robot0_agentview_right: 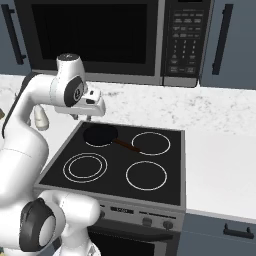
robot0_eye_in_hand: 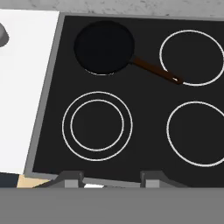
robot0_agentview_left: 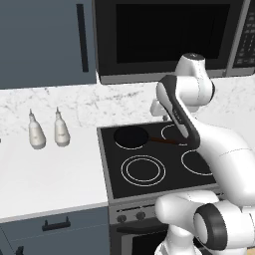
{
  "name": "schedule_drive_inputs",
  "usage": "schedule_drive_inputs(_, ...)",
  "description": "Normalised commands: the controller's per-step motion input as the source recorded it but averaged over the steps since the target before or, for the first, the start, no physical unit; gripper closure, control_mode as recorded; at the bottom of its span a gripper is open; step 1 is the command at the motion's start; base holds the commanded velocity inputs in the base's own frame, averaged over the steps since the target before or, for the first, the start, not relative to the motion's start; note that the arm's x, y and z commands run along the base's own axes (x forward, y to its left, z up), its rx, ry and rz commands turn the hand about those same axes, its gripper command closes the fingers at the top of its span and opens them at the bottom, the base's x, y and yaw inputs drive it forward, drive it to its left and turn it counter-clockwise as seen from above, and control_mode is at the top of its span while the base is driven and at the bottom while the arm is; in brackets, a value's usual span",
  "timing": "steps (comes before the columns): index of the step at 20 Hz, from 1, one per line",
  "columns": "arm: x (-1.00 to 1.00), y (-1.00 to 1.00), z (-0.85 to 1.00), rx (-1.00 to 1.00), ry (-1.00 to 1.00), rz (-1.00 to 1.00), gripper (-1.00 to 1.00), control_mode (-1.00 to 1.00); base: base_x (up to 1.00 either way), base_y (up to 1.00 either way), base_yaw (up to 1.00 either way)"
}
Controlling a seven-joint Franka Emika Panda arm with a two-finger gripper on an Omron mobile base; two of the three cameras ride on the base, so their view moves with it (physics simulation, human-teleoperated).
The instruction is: Turn off the rear left burner of the stove.
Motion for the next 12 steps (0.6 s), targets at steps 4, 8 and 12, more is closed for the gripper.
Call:
schedule_drive_inputs(4, -0.21, 0.00, 0.00, 0.00, 0.00, 0.00, -1.00, -1.00, 0.00, 0.00, 0.00)
schedule_drive_inputs(8, -0.25, 0.00, 0.00, 0.00, 0.00, 0.00, -1.00, -1.00, 0.00, 0.00, 0.00)
schedule_drive_inputs(12, -0.39, -0.04, 0.00, 0.00, -0.02, 0.00, -1.00, -1.00, 0.00, 0.00, 0.00)
